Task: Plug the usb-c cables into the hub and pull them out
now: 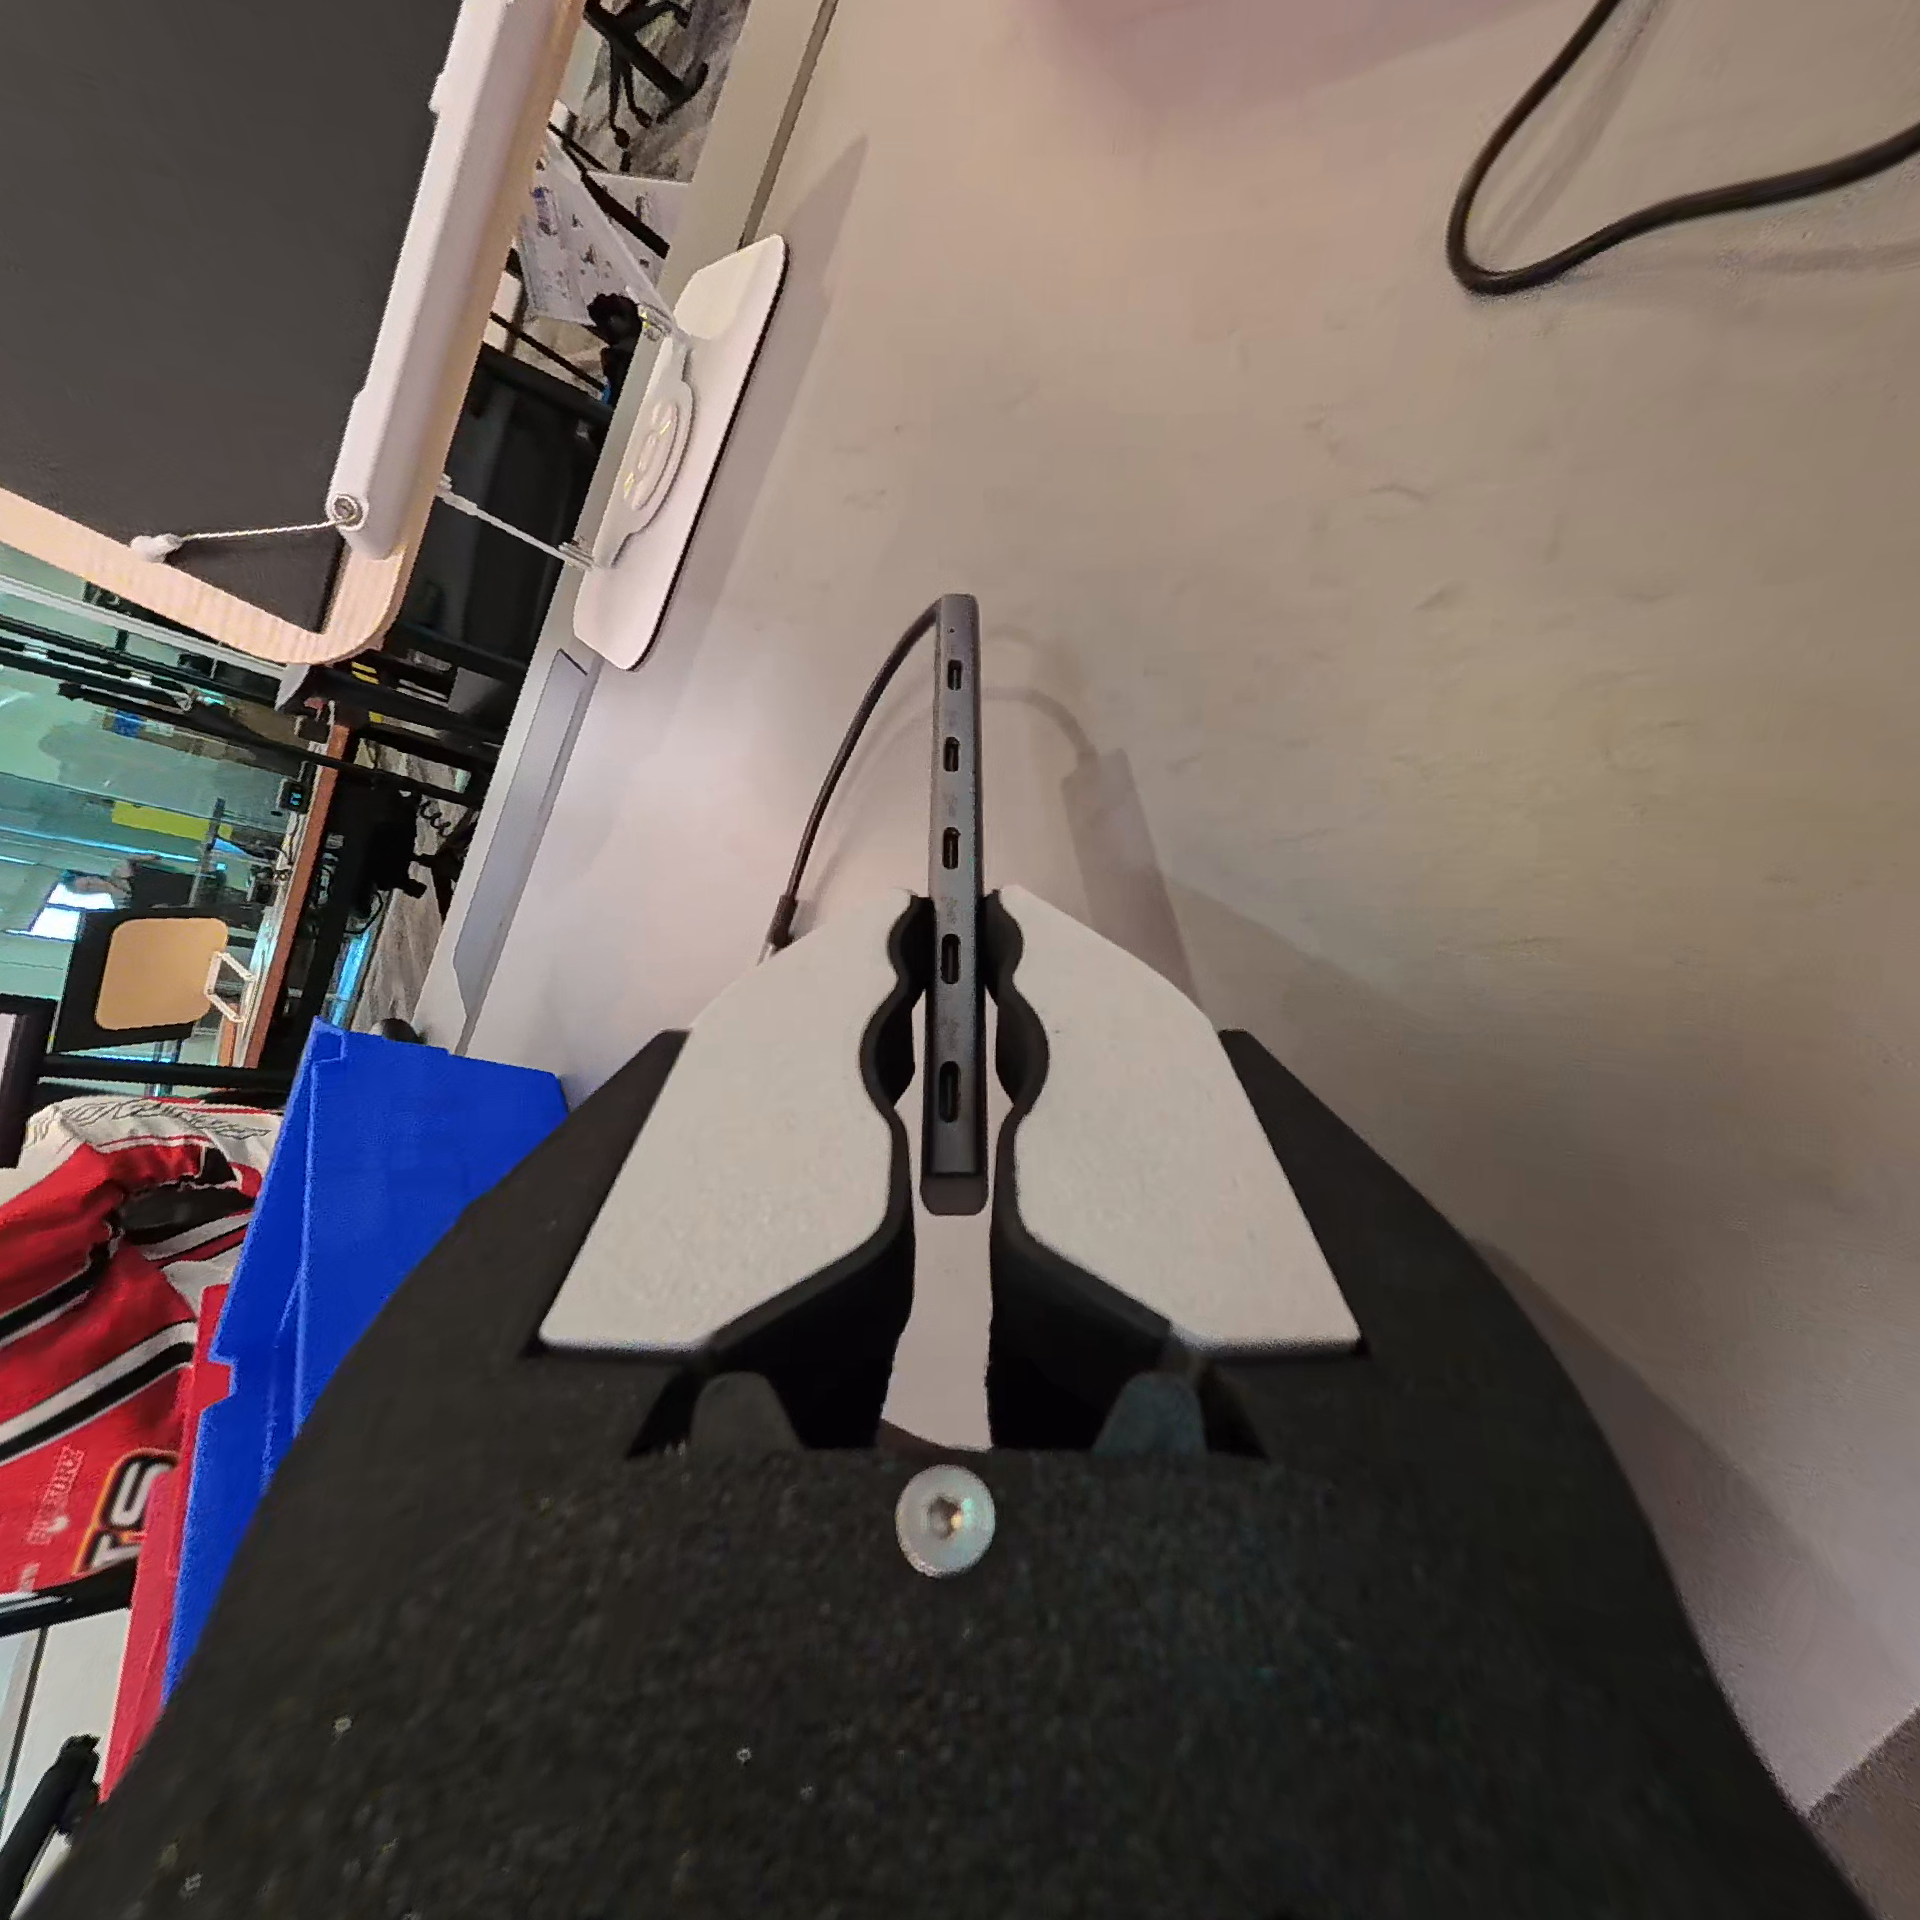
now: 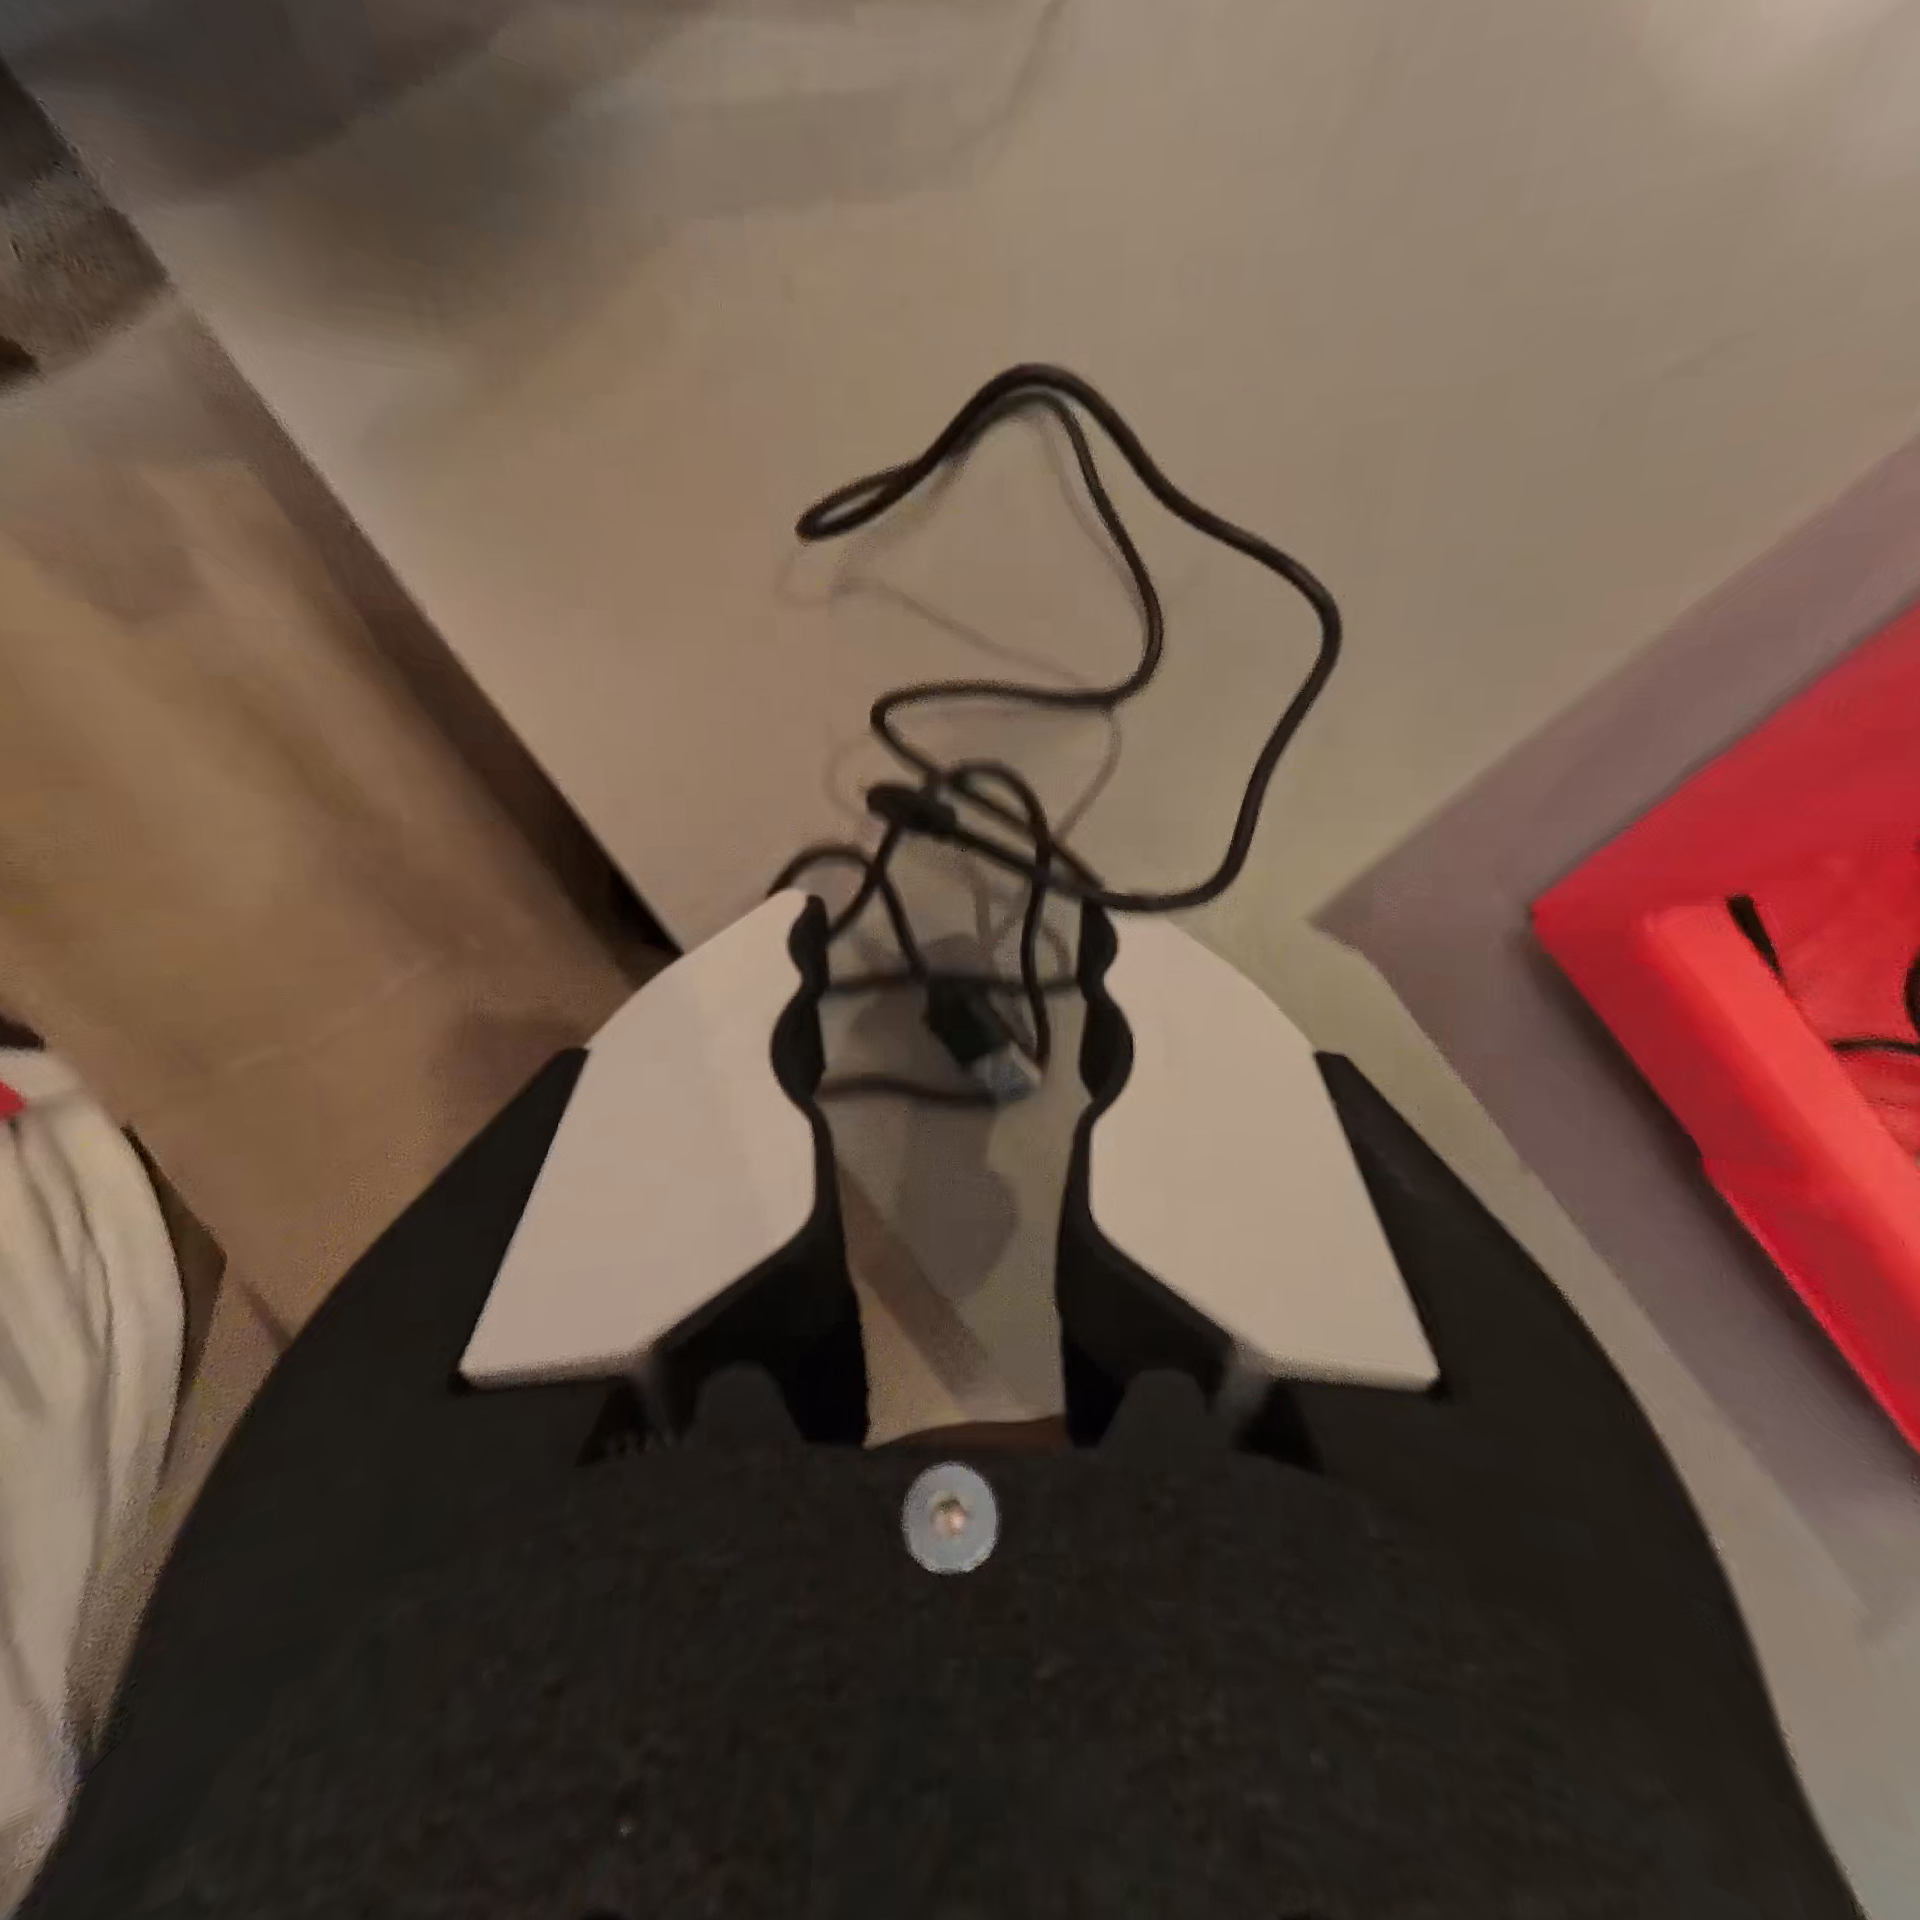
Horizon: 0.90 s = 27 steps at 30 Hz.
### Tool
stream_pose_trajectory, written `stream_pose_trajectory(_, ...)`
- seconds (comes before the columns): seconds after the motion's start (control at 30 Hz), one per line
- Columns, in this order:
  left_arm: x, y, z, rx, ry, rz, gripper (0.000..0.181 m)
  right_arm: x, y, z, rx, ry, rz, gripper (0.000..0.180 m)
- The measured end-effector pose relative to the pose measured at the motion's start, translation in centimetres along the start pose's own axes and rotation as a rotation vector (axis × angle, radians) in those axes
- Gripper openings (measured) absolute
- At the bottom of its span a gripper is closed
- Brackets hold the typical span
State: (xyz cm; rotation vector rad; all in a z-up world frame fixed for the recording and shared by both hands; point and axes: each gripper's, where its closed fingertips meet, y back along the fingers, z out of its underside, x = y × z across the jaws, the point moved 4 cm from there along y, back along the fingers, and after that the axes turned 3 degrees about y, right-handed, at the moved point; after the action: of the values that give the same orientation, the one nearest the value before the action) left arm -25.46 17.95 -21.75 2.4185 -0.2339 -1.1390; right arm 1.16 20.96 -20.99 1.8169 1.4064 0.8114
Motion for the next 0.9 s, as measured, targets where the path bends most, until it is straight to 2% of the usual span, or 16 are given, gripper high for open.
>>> stream_pose_trajectory(0.13,0.4,-0.1,0.0,-0.002,-0.012,0.017,0.009,-0.9,2.1,2.9,-0.150,0.133,-0.009,0.054)
stream_pose_trajectory(0.2,0.6,-0.2,-0.1,0.000,-0.018,0.026,0.009,-0.8,2.6,3.0,-0.195,0.237,0.035,0.056)
stream_pose_trajectory(0.37,1.0,-0.2,-0.7,0.009,-0.047,0.037,0.009,-0.8,0.3,-0.2,-0.079,0.504,0.038,0.059)
stream_pose_trajectory(0.47,1.3,-0.1,-0.9,0.015,-0.069,0.041,0.009,-0.4,-1.9,-1.0,-0.049,0.480,-0.078,0.061)
stream_pose_trajectory(0.57,1.6,-0.1,-0.9,0.016,-0.085,0.043,0.009,0.0,-3.9,-0.1,-0.104,0.431,-0.188,0.060)
stream_pose_trajectory(0.6,1.6,0.0,-0.9,0.017,-0.089,0.044,0.009,-0.1,-4.4,0.3,-0.129,0.421,-0.218,0.058)
stream_pose_trajectory(0.67,1.6,0.1,-0.9,0.022,-0.089,0.043,0.009,-0.1,-4.6,0.3,-0.125,0.430,-0.229,0.033)
stream_pose_trajectory(0.73,1.6,0.2,-0.8,0.022,-0.086,0.043,0.009,0.1,-4.1,-0.3,-0.094,0.455,-0.172,0.017)
stream_pose_trajectory(0.9,1.5,0.4,-0.7,0.022,-0.085,0.039,0.009,1.0,-0.3,-3.1,-0.037,0.528,-0.007,0.013)
